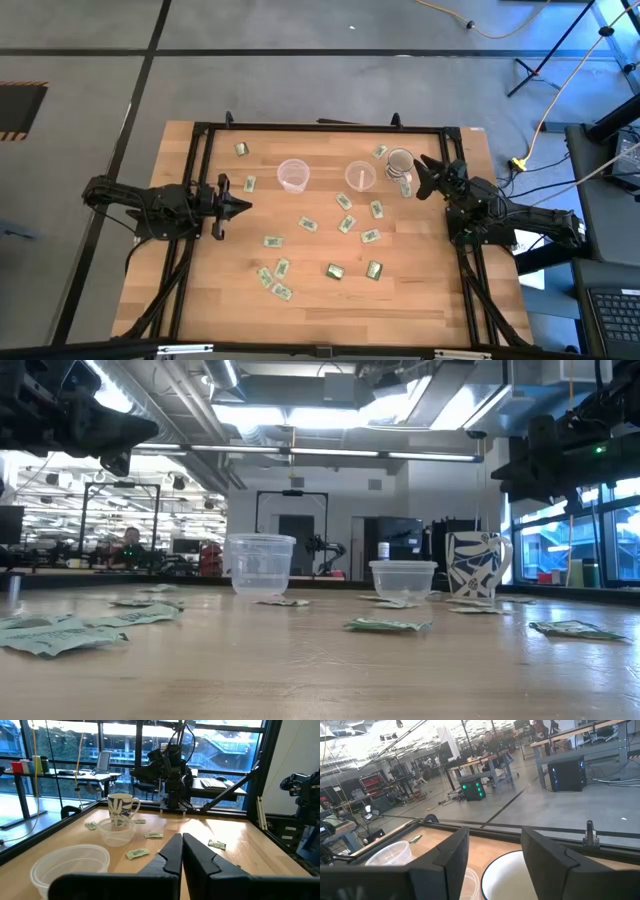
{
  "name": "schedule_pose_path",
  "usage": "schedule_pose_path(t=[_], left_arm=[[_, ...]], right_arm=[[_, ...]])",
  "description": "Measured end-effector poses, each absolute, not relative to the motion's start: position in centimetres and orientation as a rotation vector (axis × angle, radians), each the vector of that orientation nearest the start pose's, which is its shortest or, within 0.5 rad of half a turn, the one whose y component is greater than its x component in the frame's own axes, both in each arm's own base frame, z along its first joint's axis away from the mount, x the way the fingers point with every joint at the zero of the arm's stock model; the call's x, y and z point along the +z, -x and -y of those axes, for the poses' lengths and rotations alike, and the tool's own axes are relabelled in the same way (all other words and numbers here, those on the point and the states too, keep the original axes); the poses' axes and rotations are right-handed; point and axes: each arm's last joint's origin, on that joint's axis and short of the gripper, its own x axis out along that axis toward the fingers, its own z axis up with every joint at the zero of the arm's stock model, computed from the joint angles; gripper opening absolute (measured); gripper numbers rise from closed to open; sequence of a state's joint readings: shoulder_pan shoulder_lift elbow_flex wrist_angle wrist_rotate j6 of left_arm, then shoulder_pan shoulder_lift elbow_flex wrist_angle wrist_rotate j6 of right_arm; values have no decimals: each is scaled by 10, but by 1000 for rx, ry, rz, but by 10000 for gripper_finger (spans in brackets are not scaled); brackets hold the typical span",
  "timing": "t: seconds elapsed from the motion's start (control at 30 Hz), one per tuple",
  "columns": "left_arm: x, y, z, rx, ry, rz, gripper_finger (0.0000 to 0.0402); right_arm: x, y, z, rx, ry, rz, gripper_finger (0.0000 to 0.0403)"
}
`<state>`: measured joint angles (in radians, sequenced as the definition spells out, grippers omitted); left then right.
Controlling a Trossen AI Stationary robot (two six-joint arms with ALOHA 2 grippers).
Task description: Pick and place Stevia / Truvia into bins
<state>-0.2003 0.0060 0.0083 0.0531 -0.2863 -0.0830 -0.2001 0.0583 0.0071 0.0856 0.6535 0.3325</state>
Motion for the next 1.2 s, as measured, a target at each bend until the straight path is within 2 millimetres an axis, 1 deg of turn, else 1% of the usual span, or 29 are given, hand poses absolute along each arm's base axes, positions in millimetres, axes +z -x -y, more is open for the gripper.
schedule_pose_path(t=[1.2], left_arm=[[171, -96, 11, 84, 96, 58, 6]], right_arm=[[171, -89, 36, -838, -323, 190, 184]])
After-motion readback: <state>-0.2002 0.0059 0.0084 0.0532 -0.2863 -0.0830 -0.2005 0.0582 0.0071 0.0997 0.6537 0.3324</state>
